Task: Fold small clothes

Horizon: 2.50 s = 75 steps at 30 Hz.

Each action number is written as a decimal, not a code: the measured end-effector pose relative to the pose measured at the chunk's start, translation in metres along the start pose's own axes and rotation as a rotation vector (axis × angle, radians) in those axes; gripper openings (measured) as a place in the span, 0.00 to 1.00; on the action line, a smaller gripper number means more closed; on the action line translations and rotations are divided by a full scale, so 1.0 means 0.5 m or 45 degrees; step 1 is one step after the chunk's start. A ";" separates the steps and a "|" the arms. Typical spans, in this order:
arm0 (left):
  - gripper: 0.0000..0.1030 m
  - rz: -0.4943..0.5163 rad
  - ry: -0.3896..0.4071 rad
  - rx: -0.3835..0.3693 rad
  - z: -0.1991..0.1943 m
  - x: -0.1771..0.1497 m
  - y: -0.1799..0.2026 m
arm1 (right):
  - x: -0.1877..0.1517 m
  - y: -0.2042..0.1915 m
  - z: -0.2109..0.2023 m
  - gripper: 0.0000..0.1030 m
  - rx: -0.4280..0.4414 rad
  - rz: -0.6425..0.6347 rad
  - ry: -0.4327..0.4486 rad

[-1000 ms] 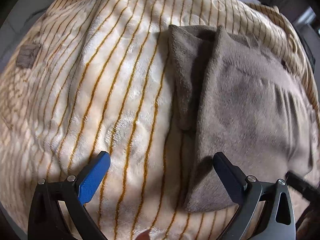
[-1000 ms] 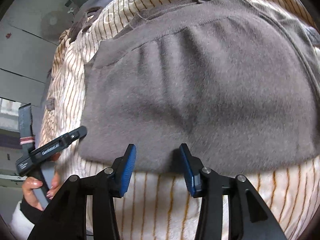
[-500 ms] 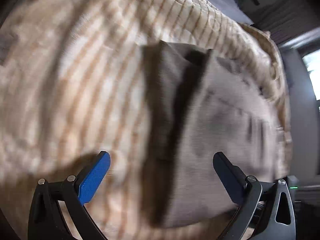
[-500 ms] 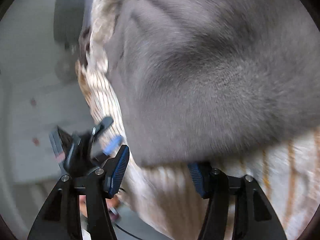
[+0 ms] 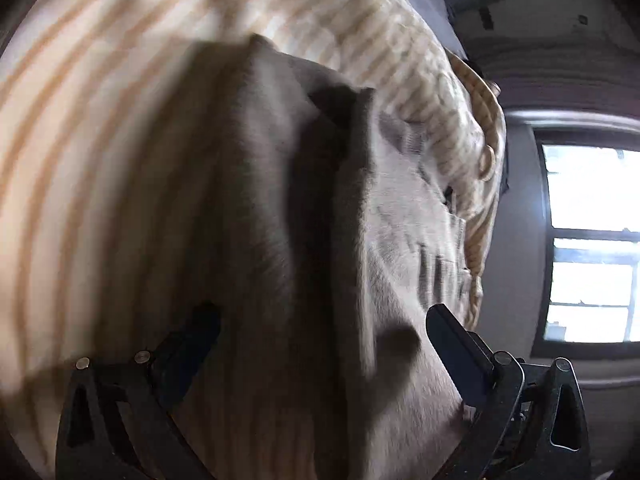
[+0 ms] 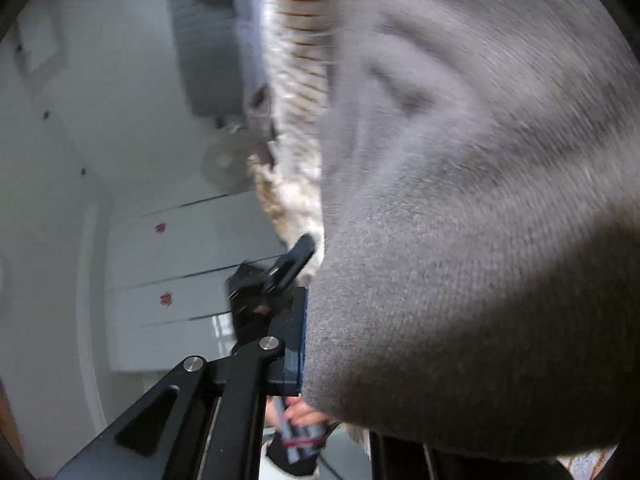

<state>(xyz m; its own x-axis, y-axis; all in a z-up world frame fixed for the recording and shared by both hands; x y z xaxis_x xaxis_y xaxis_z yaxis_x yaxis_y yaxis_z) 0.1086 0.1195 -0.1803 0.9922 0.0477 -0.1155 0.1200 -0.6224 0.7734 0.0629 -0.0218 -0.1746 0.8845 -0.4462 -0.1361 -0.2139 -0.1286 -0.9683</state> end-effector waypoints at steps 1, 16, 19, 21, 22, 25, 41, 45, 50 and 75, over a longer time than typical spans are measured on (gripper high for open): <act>1.00 0.022 -0.009 -0.027 0.008 0.005 0.020 | 0.002 -0.008 0.000 0.08 0.006 -0.014 -0.005; 0.68 0.269 0.010 0.440 0.089 0.015 0.066 | -0.075 0.048 -0.066 0.63 -0.627 -0.278 -0.386; 0.69 0.222 0.013 0.427 0.096 0.022 0.059 | -0.030 -0.008 -0.118 0.66 -0.653 -0.405 -0.287; 0.69 0.210 0.023 0.427 0.097 0.024 0.056 | 0.010 -0.018 -0.149 0.41 -0.719 -0.433 -0.178; 0.69 0.208 0.041 0.434 0.094 0.024 0.056 | 0.033 -0.017 -0.161 0.28 -0.753 -0.446 -0.146; 0.45 0.220 0.090 0.479 0.089 0.020 0.058 | 0.085 -0.003 -0.168 0.07 -0.887 -0.497 -0.072; 0.16 0.580 0.113 0.128 0.116 -0.031 0.466 | 0.093 0.089 -0.232 0.03 -0.803 -0.433 -0.083; 0.16 0.690 0.017 0.142 0.232 -0.058 0.559 | 0.099 0.075 -0.328 0.03 -0.655 -0.349 0.030; 0.17 0.810 -0.078 0.380 0.395 -0.099 0.585 | 0.110 0.069 -0.504 0.10 -0.561 -0.297 0.171; 0.79 0.755 0.234 0.886 0.291 -0.051 0.442 | 0.149 0.169 -0.754 0.56 0.112 0.093 0.370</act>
<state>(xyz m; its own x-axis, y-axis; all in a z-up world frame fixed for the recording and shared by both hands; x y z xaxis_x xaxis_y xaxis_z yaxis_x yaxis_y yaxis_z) 0.1047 -0.1329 -0.0970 0.8815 -0.3422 0.3252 -0.3974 -0.9098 0.1196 -0.0456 -0.3999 -0.1875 0.7097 -0.6878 -0.1527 -0.2247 -0.0155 -0.9743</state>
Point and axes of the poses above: each gripper's, at about its wrist camera, not at the fingertips, and z roughly the way its jaws point, y to its right, x to its top, the point moved 7 cm from there along z, roughly the way its jaws point, and after that the axes turned 7 degrees about -y, right-handed, at the moved point
